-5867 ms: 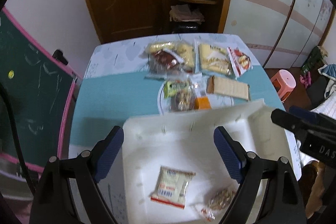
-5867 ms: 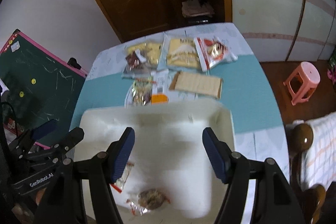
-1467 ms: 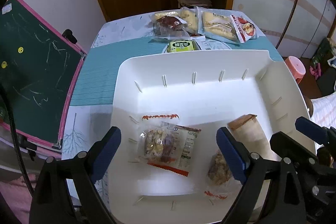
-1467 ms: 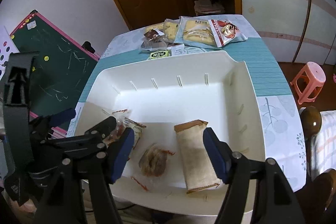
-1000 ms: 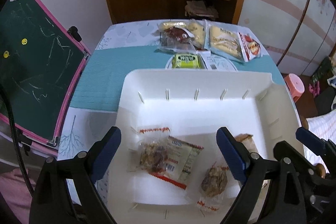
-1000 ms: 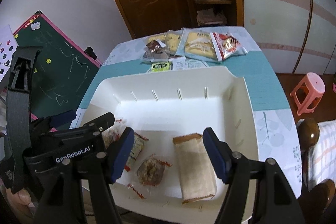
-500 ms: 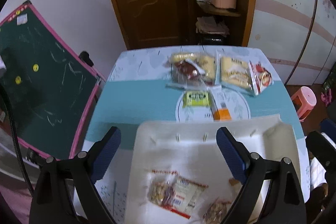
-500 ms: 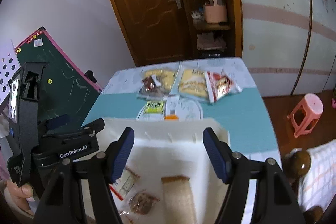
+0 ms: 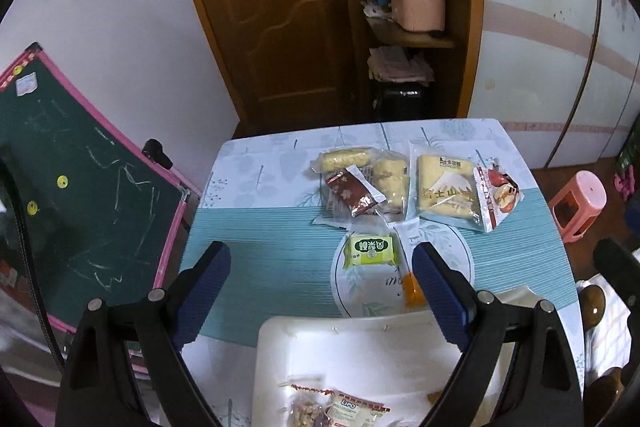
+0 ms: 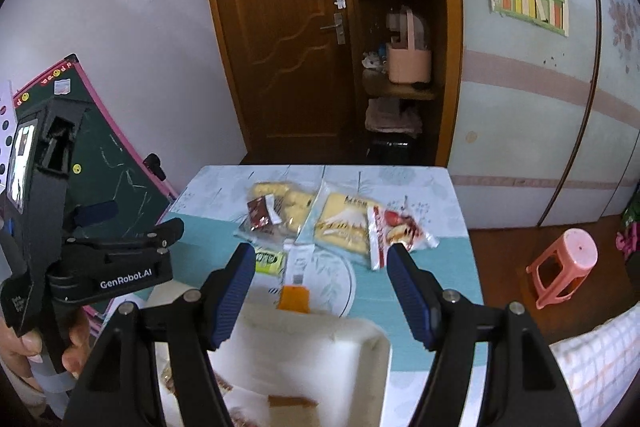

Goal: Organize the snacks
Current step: 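Move both tools back over the remaining snacks, then grasp the brown snowflake wrapper with the left tool while the right tool grasps the apple-print bag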

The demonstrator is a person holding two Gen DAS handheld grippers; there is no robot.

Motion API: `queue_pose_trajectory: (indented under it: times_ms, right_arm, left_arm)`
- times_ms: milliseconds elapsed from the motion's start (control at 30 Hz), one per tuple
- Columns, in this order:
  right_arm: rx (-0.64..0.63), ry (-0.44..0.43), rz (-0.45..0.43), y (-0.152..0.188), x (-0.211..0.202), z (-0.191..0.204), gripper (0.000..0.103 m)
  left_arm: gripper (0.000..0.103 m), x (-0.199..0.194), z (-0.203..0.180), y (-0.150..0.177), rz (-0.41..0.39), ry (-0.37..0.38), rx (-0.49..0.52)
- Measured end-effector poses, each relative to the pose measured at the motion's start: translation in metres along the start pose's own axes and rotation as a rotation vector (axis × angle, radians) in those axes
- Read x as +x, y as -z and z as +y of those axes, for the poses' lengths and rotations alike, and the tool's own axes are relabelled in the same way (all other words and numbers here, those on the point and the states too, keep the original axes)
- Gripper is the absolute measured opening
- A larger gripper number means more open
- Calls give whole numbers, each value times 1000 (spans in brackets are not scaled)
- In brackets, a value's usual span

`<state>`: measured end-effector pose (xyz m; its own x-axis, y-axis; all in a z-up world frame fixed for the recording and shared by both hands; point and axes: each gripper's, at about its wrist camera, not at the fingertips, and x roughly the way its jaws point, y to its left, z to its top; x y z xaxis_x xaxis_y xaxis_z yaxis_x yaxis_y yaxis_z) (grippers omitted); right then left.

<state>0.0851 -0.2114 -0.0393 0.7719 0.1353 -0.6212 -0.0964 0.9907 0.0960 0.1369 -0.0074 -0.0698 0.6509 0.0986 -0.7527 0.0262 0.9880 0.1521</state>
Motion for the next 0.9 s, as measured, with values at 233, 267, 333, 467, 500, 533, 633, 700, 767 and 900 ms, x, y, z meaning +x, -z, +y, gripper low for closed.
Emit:
queue_pose_trajectory:
  times_ms: [233,267,333,467,500,533,633,700,767,900]
  right_arm:
    - [-33,54,46,-24,31,-10,69]
    - [-35,58,57,-26,36,-12,69]
    - [-45,70,92,-32,52,-20,69]
    - [-69,88,162,-39,80,-37,69]
    - [-67,89,185,-42,89,-43,69]
    - [-62,78,211,-45,99,-50,69]
    - [-26,19,298,-51,127,-70,69]
    - [10,-5,342,-54,145,-81,69]
    - [43,-22,372,-55,162,-91,69]
    - [88,-23,448,-52,199,-102,69]
  left_arm:
    - [92,27,0,-29,17,-10,35]
    - [92,32,1,-33,27,-7,34]
    - [92,45,3,-42,51,8,29]
    - [92,70,4,-60,83,1,38]
    - [92,76,3,-64,91,-3,41]
    - [92,85,2,-70,108,9,51]
    - [92,106,-2,-79,136,13,75]
    - [92,124,-7,-84,157,19,97]
    - [92,142,-12,-87,184,28,113]
    - [92,178,-17,-88,252,53,110]
